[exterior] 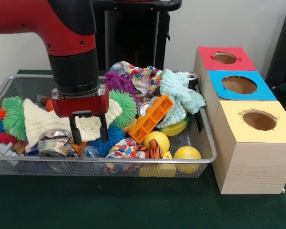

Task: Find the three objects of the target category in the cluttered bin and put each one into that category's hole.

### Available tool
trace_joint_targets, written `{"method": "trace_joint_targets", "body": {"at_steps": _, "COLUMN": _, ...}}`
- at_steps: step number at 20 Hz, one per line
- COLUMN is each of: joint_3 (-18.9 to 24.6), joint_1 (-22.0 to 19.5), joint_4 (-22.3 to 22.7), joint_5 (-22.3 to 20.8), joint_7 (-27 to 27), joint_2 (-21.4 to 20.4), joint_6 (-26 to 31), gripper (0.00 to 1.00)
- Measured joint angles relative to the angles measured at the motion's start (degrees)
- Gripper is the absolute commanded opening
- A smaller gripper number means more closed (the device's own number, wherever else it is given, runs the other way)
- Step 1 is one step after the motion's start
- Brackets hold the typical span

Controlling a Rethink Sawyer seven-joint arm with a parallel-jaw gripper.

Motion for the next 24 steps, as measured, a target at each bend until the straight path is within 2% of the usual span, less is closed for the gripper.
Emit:
{"method": "trace_joint_targets", "body": {"at_steps": 16, "joint_3": 0.3, "joint_1": 0.1, "joint_4": -1.2, "joint_5": -3.8, "joint_7": 0.0, "joint_2": 3.6, "joint_6": 0.0, "gripper": 1.0}}
{"method": "trace_joint_targets", "body": {"at_steps": 24, "joint_3": 2.5, "joint_1": -2.9, "joint_4": -2.4, "joint_5": -5.0, "joint_7": -0.7, "joint_2": 5.6, "joint_6": 0.0, "gripper": 1.0}}
